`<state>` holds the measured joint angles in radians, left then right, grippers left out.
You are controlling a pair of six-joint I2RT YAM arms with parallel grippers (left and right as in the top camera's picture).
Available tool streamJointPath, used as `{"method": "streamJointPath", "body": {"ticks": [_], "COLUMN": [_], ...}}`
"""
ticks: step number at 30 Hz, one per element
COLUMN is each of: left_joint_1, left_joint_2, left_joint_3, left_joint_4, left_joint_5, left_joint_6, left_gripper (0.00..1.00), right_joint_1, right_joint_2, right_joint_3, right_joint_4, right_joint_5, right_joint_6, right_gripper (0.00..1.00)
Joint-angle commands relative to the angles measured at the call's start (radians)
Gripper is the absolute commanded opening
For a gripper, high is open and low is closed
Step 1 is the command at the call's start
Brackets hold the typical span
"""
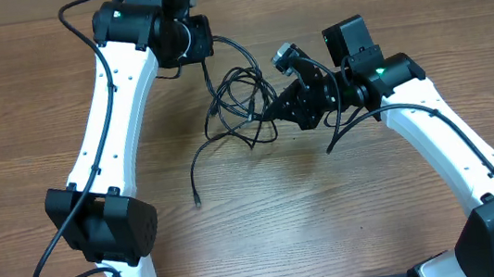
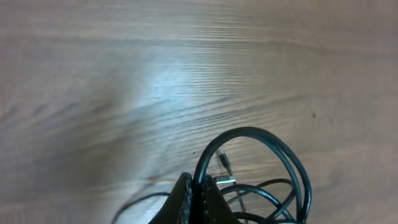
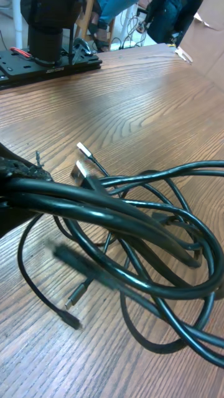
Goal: Untangle cables
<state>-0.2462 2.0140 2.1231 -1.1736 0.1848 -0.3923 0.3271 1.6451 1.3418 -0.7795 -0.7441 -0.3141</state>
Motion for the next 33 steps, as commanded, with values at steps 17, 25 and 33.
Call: {"method": "streamJointPath", "body": {"ticks": [17, 25, 33], "left_joint_1": [0.012, 0.012, 0.006], "left_joint_2": [-0.023, -0.023, -0.023], "left_joint_3": [0.021, 0.021, 0.021], "left_joint_4": [-0.32, -0.24, -0.207], "left_joint_5": [-0.3, -0.281, 0.14], "left_joint_6": [-0.99, -0.624, 0.456], "left_gripper": [0.64, 1.0, 1.0], "right_joint_1": [-0.002, -0.002, -0.002], "right_joint_2": [-0.011, -0.011, -0.011], "right_joint_3": [0.007, 0.007, 0.007], "right_joint_4": [0.003, 0.005, 0.024], "right_joint_5": [-0.017, -0.017, -0.017], "right_joint_6": [-0.008, -0.008, -0.008], "right_gripper": [0.04, 0.04, 0.04]}}
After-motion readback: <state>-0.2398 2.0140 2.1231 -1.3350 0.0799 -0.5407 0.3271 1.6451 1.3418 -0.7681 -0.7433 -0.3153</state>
